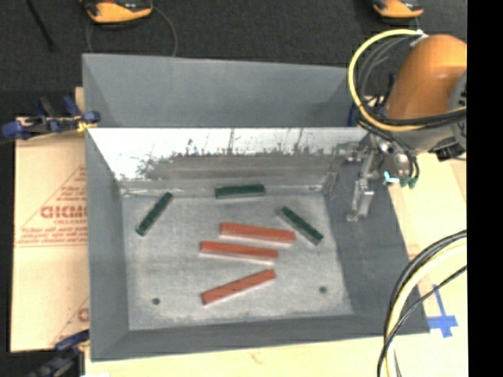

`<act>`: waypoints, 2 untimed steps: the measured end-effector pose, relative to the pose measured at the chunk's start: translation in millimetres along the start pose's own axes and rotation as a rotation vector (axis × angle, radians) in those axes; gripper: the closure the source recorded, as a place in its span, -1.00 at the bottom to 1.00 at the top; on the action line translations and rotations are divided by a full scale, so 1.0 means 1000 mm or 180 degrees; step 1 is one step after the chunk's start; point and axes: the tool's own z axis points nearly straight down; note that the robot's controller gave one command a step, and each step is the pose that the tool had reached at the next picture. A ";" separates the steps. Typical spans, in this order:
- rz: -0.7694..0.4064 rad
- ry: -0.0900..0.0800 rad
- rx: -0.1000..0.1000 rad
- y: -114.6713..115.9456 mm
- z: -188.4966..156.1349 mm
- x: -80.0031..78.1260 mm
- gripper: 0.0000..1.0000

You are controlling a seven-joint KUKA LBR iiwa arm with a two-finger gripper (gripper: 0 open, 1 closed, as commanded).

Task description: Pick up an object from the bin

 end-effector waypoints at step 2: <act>-0.0709 -0.0038 -0.0004 0.086 0.105 0.006 -1.00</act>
Offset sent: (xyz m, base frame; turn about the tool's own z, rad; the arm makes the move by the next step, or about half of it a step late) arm -0.0506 0.0215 -0.0935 -0.4257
